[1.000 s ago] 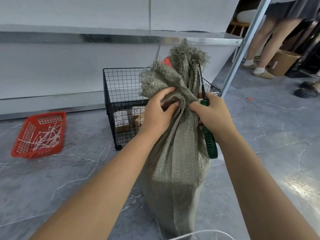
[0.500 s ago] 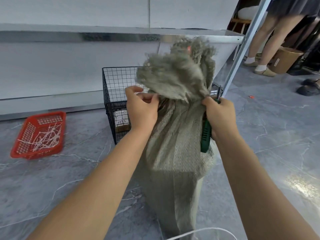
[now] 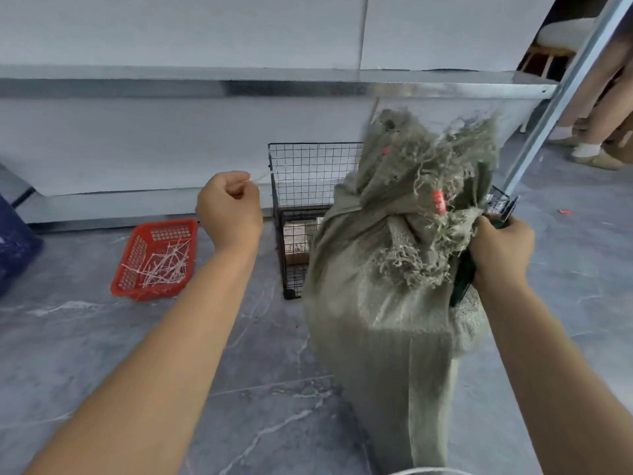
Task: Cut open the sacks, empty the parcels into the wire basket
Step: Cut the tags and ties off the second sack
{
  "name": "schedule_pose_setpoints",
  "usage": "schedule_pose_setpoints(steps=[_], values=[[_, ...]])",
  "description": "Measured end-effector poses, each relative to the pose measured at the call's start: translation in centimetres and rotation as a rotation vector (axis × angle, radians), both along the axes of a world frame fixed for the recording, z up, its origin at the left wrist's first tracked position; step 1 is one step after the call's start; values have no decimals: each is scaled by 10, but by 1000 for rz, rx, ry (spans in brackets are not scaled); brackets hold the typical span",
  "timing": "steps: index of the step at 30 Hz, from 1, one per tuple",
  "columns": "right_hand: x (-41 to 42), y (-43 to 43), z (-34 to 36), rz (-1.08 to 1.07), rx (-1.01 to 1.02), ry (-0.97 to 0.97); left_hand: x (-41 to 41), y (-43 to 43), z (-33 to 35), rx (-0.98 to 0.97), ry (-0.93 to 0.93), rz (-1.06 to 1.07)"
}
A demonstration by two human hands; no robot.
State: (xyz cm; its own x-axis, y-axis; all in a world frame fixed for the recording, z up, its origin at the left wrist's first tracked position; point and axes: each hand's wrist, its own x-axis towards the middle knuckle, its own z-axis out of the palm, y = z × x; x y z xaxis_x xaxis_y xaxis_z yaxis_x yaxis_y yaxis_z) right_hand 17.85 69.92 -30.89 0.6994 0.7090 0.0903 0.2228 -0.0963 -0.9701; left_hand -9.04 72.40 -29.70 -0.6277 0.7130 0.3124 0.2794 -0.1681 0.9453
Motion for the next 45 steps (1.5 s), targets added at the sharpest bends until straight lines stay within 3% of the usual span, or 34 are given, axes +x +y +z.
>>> schedule_pose_setpoints(steps=[4,7,11,20,24,29,35,39,45], values=[[23,24,9,-165,-41,58,-5,-7,-11,-53,81,-67],[34,28,36,-237,-67,-93,13,-13,-20,-76,146,-169],[9,26,62,-114,-175,-463,39,-11,-28,-73,191,-258],[-54,21,2,218,-344,-787,45,-16,-32,-100,38,-349],[-84,16,-5,365,-309,-712,29,-17,-31,-131,161,-300],[-129,15,-7,544,-202,-546,-4,-26,-11,-25,166,-376],[-158,13,0,571,-93,-414,-39,-37,20,-2,142,-504],[-168,11,12,608,-71,-419,-54,-36,36,26,176,-500],[-199,11,15,681,-81,-448,-80,-30,-1,-51,154,-332]])
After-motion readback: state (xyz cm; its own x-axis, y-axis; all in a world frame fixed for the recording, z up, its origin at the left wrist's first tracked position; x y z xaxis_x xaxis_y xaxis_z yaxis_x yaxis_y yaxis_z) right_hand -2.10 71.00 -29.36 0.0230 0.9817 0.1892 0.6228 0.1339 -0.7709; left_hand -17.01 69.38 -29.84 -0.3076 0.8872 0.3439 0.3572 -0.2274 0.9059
